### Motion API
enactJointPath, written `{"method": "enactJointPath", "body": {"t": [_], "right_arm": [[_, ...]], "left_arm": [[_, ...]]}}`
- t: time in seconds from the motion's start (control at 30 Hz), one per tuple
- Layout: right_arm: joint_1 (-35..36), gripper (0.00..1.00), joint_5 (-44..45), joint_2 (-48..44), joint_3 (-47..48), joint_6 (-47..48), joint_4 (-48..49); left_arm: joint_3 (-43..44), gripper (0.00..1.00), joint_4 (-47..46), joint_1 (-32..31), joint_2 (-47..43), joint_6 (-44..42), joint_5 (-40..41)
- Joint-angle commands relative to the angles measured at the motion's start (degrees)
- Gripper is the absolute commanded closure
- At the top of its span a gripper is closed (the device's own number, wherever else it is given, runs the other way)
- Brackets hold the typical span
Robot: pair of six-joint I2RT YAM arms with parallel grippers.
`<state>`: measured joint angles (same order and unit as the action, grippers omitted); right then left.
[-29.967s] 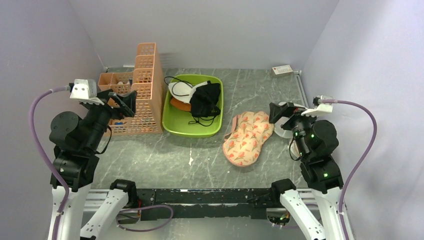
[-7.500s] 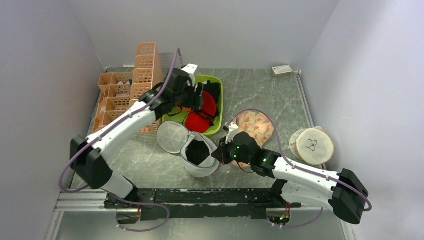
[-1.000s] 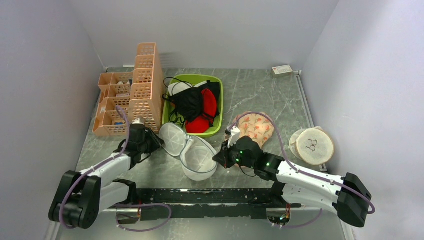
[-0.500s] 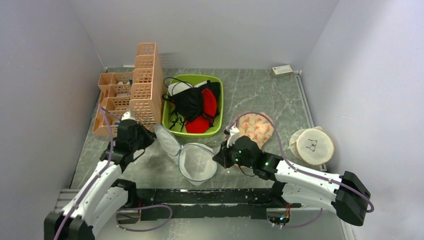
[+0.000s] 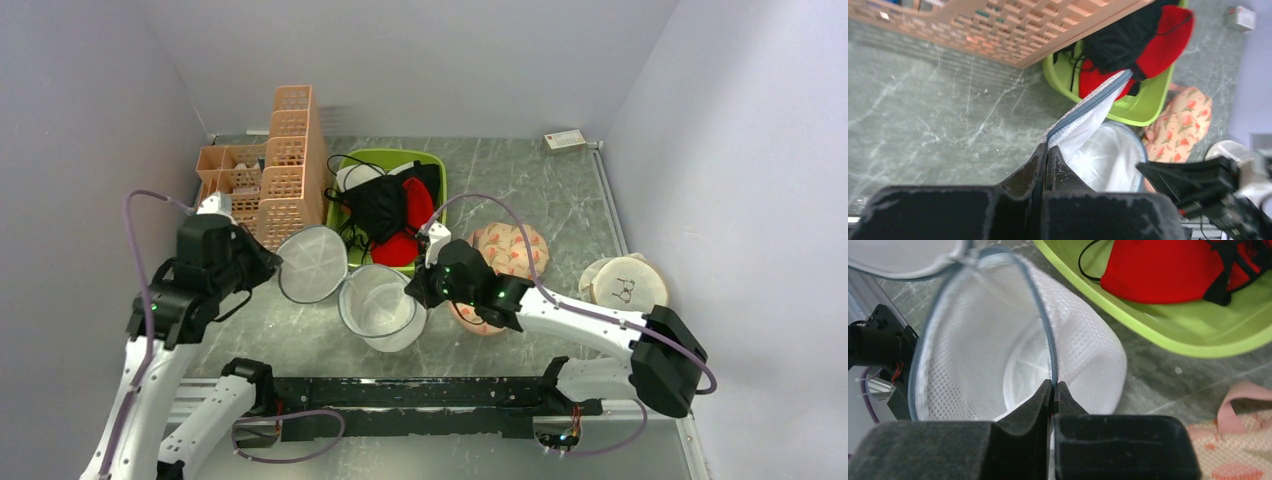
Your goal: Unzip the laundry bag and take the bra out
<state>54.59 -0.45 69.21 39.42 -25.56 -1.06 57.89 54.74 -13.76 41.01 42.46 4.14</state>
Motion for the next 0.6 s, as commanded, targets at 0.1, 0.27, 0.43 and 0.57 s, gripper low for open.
{"method": "enactJointPath", "body": {"t": [0.1, 0.27, 0.43, 0.57], "right_arm": [[-0.6, 1.00, -9.5, 6.9, 3.9, 1.7, 6.9], [-0.5, 1.00, -12.3, 9.4, 5.6, -2.4, 11.5], [-0.6, 1.00, -15.2, 15.1, 7.6, -9.1, 16.7], [-1.2, 1.00, -13.6, 16.7, 7.4, -13.0, 19.5]], "left_arm": [[13.0, 0.93, 4.8, -0.2, 3.2, -15.9, -12.8], [17.0, 0.93, 6.8, -0.3, 6.5, -21.6, -8.9], [16.9, 0.93, 5.4, -0.3, 7.2, -26.6, -7.0], [15.1, 0.93, 3.8, -0.3, 8.0, -28.5, -10.1]]}}
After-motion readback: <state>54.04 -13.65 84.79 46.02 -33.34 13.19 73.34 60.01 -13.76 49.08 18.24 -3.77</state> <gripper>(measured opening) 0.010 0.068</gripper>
